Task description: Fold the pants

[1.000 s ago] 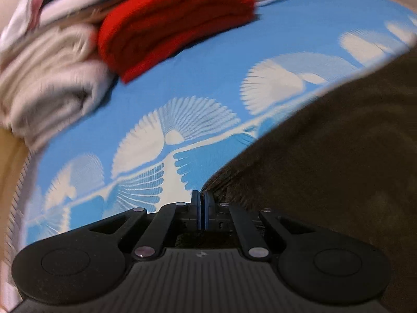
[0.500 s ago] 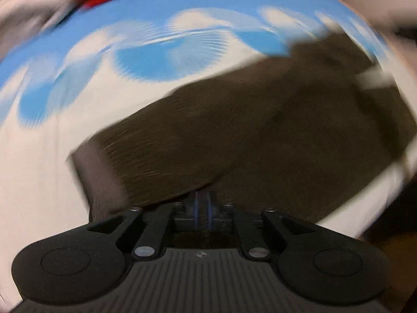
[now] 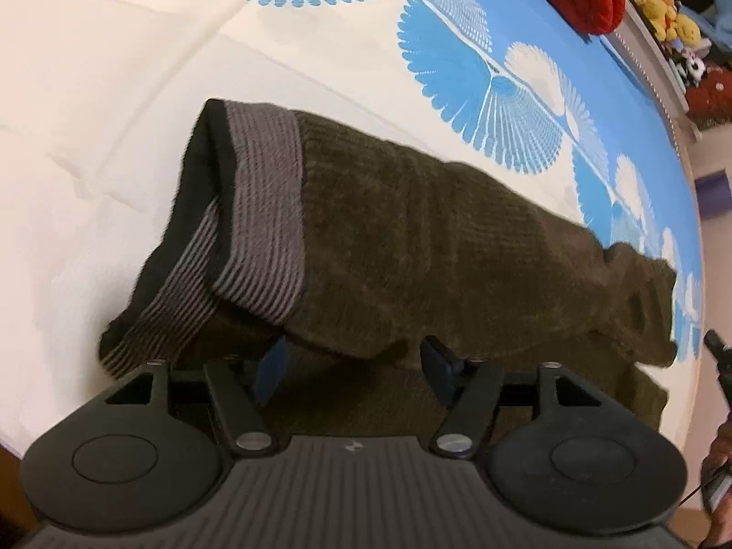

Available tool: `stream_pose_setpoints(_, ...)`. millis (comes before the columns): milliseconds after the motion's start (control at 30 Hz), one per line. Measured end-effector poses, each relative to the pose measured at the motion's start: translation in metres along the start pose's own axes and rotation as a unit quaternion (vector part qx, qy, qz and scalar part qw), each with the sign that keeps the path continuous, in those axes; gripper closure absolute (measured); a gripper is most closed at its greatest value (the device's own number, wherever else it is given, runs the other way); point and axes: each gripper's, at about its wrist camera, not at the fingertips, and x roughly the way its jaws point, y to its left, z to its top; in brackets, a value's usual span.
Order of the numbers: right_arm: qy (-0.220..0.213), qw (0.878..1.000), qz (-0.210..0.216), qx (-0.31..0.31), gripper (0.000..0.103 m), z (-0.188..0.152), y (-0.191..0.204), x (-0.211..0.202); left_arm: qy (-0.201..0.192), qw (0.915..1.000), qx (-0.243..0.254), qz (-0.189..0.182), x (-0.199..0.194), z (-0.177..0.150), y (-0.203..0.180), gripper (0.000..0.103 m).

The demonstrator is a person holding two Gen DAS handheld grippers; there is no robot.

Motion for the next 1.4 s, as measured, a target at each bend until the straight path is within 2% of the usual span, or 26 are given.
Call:
stream_pose_setpoints(167, 0.004, 1.000, 0.003, -0.015, 0.100, 0.003, 0.011, 0.010, -0.003, 0.9994, -0.028, 0.022, 0.010, 0.013, -0.002, 0.033)
stream_pose_setpoints(200, 0.006, 1.000, 0.002, -0.020, 0.100, 0.003, 0.014, 0.013, -0.010, 0.9987, -0.040, 0.031, 0.008, 0.015, -0.001, 0.033)
stream_pose_setpoints(267, 0.007, 1.000, 0.001, -0.025, 0.100, 0.003, 0.019, 0.018, -0.037, 0.9962, -0.066, 0.044, 0.002, 0.020, 0.002, 0.040)
stream_pose_setpoints(333, 0.008, 1.000, 0.000, -0.025, 0.100, 0.004, 0.023, 0.022, -0.065, 0.9937, -0.079, 0.045, -0.006, 0.022, 0.000, 0.043)
stream_pose_setpoints(533, 0.012, 0.999, 0.002, -0.035, 0.100, 0.003, 0.038, 0.032, -0.094, 0.9920, -0.047, 0.070, -0.014, 0.021, -0.020, 0.043)
stream_pose_setpoints(667, 0.017, 0.999, 0.004, -0.039, 0.100, 0.000, 0.048, 0.037, -0.132, 0.9878, -0.033, 0.076, -0.023, 0.023, -0.031, 0.044)
stream_pose_setpoints(733, 0.019, 0.999, 0.005, -0.044, 0.100, -0.002, 0.053, 0.039, -0.120, 0.9896, -0.036, 0.070, -0.019, 0.026, -0.032, 0.044)
stream_pose_setpoints(833, 0.023, 0.999, 0.005, -0.049, 0.100, -0.004, 0.057, 0.042, -0.058, 0.9947, -0.061, 0.060, 0.000, 0.025, -0.022, 0.044)
stream_pose_setpoints(900, 0.025, 0.998, 0.005, -0.050, 0.100, -0.004, 0.058, 0.043, -0.047, 0.9952, -0.063, 0.058, 0.004, 0.024, -0.018, 0.044)
stream_pose_setpoints(967, 0.024, 0.998, 0.004, -0.049, 0.100, -0.004, 0.058, 0.043, -0.058, 0.9951, -0.058, 0.056, 0.001, 0.025, -0.018, 0.048)
stream_pose_setpoints(1067, 0.023, 0.999, 0.003, -0.047, 0.100, -0.003, 0.057, 0.042, -0.107, 0.9911, -0.035, 0.070, -0.015, 0.025, -0.023, 0.074)
stream_pose_setpoints(1133, 0.022, 0.999, 0.003, -0.046, 0.100, -0.003, 0.056, 0.041, -0.124, 0.9893, -0.018, 0.074, -0.019, 0.023, -0.028, 0.077)
stream_pose_setpoints(1200, 0.022, 0.999, 0.002, -0.045, 0.100, -0.003, 0.054, 0.041, -0.119, 0.9893, -0.007, 0.084, -0.016, 0.022, -0.032, 0.077)
stream_pose_setpoints(1400, 0.018, 0.999, 0.002, -0.033, 0.100, 0.001, 0.047, 0.038, -0.091, 0.9923, -0.035, 0.075, -0.008, 0.027, -0.021, 0.072)
